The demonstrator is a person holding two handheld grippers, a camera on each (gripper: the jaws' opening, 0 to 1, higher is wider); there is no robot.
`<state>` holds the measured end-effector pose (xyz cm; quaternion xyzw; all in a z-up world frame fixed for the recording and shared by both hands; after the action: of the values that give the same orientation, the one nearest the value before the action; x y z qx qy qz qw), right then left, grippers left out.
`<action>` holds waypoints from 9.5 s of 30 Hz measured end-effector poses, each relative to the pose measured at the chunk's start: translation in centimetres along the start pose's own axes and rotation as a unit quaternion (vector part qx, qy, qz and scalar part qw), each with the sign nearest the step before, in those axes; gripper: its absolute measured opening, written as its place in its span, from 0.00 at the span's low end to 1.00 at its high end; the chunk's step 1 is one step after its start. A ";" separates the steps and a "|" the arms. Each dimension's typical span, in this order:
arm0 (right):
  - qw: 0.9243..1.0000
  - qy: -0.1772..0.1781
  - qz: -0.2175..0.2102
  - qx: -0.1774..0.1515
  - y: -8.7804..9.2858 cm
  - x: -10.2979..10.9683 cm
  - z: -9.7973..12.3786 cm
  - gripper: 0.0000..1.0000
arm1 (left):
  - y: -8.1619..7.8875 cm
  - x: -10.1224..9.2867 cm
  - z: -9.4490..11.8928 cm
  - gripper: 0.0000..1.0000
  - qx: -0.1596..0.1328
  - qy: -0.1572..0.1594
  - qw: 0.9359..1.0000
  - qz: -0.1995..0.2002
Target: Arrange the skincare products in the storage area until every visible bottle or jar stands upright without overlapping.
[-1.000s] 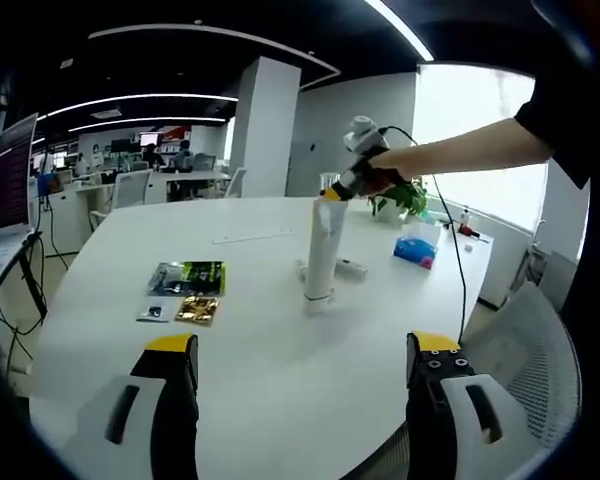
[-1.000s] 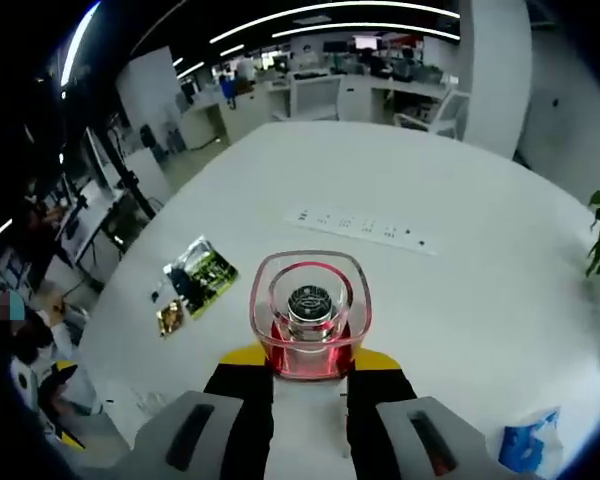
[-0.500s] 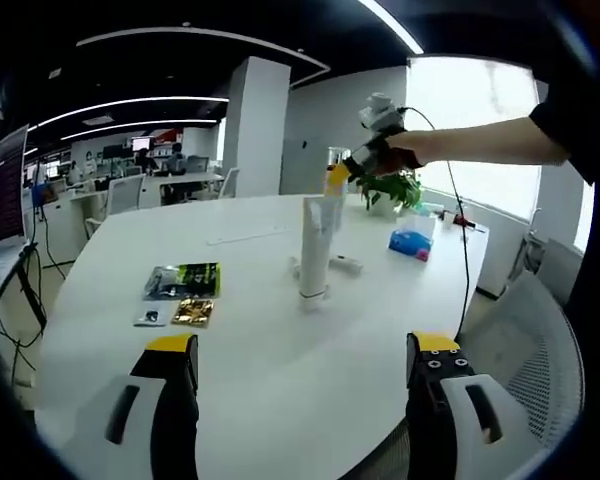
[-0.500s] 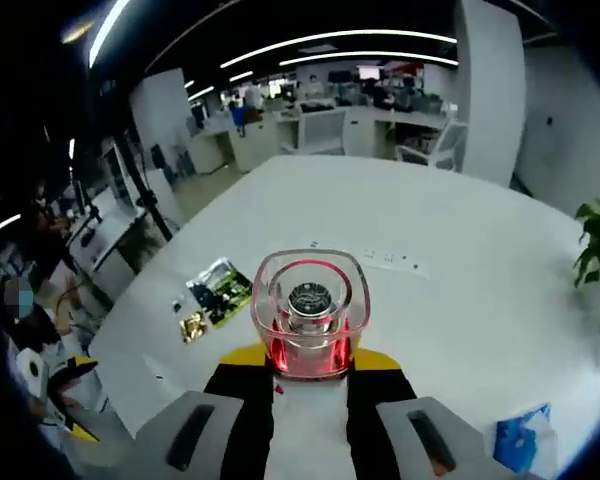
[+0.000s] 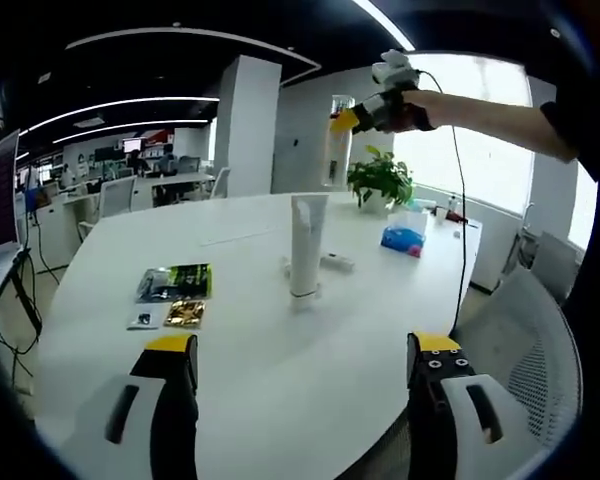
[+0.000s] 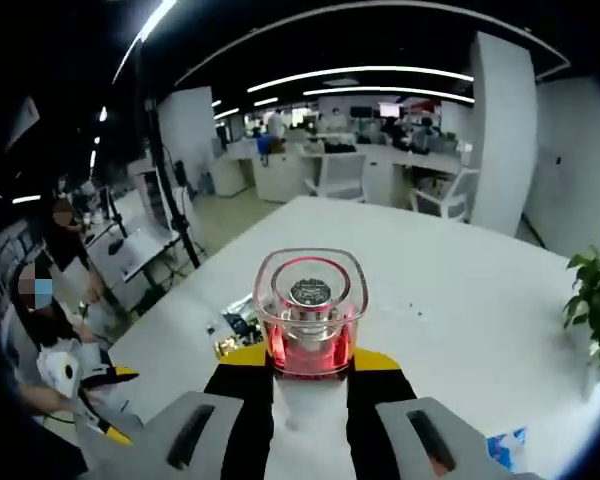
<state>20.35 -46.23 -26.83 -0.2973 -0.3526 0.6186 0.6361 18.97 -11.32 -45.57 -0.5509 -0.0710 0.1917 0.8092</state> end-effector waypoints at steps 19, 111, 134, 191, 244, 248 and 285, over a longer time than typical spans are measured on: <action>0.998 -0.043 0.040 -0.036 -0.1 5.3 5.3 0.19 | -8.5 -3.7 -3.6 0.81 -0.082 0.050 0.995 -0.008; 0.886 -0.395 0.182 -0.162 5.7 15.1 9.2 0.26 | -18.5 -10.3 -0.3 0.27 -0.138 0.343 0.928 -0.046; 0.872 -0.430 0.130 -0.195 7.5 13.4 8.5 0.20 | -17.8 -10.6 -1.5 0.28 -0.128 0.353 0.925 -0.052; 0.905 -0.356 0.110 -0.203 18.2 0.0 -10.4 0.20 | -2.1 -0.7 -1.1 0.95 -0.072 -0.005 0.996 0.044; 0.887 -0.365 0.172 -0.225 18.6 -1.7 -15.1 0.21 | -0.4 0.5 -1.3 0.91 -0.038 -0.045 0.997 0.049; 0.888 -0.363 0.170 -0.223 18.6 -1.5 -15.0 0.22 | -0.4 0.5 -1.3 0.91 -0.038 -0.046 0.997 0.048; 0.973 -0.217 0.063 -0.038 20.7 -0.3 -7.9 0.66 | -1.2 1.0 -0.6 0.94 0.038 -0.024 0.998 0.041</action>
<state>14.87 -44.91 -48.28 -0.2020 -0.4858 0.6935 0.4922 20.41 -11.87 -44.80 -0.5171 -0.0601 0.2408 0.8192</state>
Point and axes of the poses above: the point that each gripper's makers call its tool centre point, and the gripper's own axes: z roughly backward along the fingers, x roughly to its left, y roughly out of its underside, the point moved 8 cm from there along z, roughly backward along the fingers, and after that the axes turned 2 degrees about x, right-handed, at the moved point
